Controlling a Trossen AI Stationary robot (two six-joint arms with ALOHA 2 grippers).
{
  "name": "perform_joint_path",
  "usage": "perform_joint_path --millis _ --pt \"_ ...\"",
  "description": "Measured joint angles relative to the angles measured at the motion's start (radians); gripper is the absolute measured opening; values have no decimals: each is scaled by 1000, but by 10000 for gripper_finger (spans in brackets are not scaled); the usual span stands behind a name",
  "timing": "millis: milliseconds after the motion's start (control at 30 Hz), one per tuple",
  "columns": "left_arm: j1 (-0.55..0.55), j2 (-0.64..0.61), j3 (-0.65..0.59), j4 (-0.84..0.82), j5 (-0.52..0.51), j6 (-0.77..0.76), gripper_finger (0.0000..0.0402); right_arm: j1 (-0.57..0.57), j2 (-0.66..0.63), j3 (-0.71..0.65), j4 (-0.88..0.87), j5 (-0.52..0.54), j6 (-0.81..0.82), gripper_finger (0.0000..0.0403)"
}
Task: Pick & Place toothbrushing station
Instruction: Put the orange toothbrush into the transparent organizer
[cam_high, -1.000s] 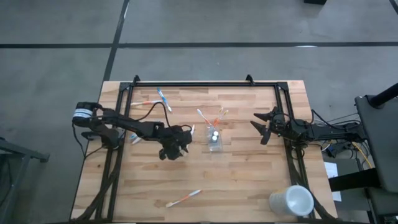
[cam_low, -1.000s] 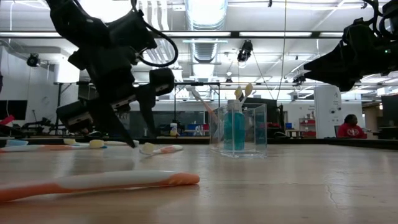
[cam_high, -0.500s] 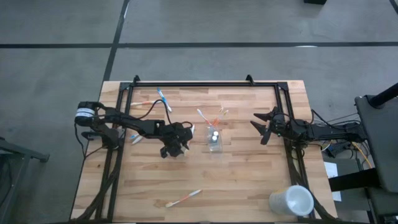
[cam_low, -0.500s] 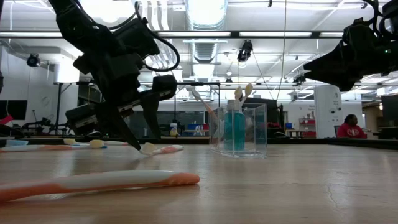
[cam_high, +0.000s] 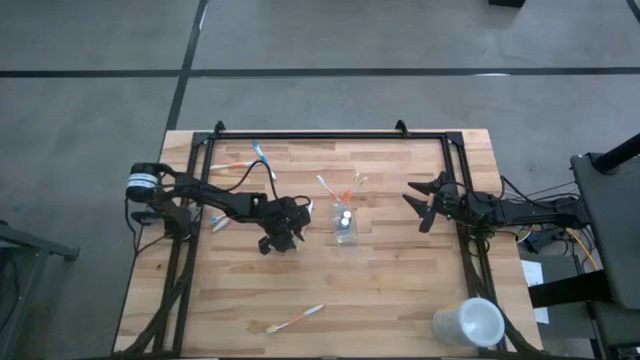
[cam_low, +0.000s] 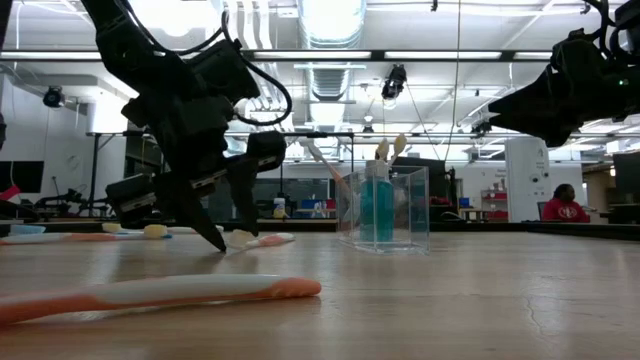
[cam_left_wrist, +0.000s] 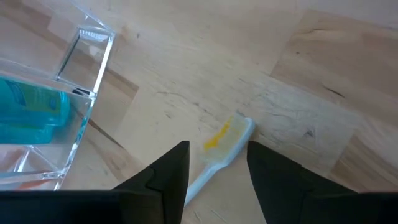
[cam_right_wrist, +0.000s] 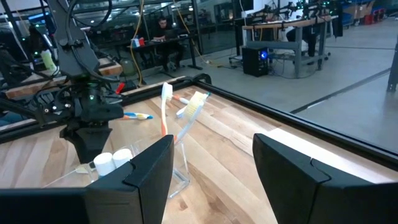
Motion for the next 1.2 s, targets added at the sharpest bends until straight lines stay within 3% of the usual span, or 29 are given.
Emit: perform_joint_path --millis 667,1200 --pt "0 2 0 -8 30 -48 88 0 0 0 0 0 0 215" --pt "0 2 -1 50 43 -185 12 0 0 0 0 0 0 215"
